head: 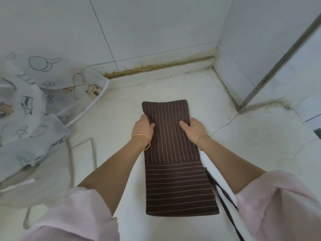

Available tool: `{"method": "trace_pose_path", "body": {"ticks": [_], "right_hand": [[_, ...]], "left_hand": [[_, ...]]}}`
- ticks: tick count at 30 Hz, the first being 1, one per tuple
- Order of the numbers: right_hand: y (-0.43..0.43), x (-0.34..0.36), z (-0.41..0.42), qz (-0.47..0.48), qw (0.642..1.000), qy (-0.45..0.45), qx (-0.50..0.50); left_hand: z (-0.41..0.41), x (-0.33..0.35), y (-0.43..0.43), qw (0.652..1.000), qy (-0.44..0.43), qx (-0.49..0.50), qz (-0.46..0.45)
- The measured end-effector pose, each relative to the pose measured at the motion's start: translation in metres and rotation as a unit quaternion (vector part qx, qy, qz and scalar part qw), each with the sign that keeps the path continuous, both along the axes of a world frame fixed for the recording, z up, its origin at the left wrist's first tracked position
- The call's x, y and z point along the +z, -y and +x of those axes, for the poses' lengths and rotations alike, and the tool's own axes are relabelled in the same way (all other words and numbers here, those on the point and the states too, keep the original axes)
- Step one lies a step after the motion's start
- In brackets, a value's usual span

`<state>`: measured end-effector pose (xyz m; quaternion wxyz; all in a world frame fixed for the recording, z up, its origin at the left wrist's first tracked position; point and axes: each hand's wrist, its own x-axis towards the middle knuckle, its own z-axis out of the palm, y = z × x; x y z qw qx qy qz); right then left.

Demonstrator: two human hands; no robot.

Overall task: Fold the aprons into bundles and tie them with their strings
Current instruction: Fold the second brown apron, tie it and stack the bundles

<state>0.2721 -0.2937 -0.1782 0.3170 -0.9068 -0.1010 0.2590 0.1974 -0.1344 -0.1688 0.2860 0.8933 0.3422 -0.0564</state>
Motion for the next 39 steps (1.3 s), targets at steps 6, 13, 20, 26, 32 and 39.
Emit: {"method": "trace_pose_path", "body": {"ticks": [6,13,20,26,32,39], "right_hand": [[-0.003,-0.006,0.005,-0.052,0.997,0.05,-0.006],[-0.012,-0.002,0.01,-0.061,0.997,0.056,0.003],[-0.033,-0.003,0.021,-0.073,0.995,0.068,0.003],[-0.039,-0.001,0.02,-0.126,0.985,0.12,-0.017],[-0.06,-0.007,0.012,-0.125,0.908,0.344,0.204],[-0.073,-0.026,0.04,-0.176,0.923,0.25,0.235]], "left_hand": [[-0.002,0.003,0.002,1.0,0.009,-0.002,0.013],[0.004,-0.004,-0.006,0.999,0.012,0.021,0.025],[0.011,-0.004,-0.016,0.973,0.153,-0.012,0.173],[0.03,-0.031,-0.007,0.944,-0.013,-0.251,0.215],[0.029,-0.042,-0.011,0.938,-0.031,-0.258,0.229],[0.039,-0.045,-0.027,0.954,-0.014,-0.209,0.216]]}}
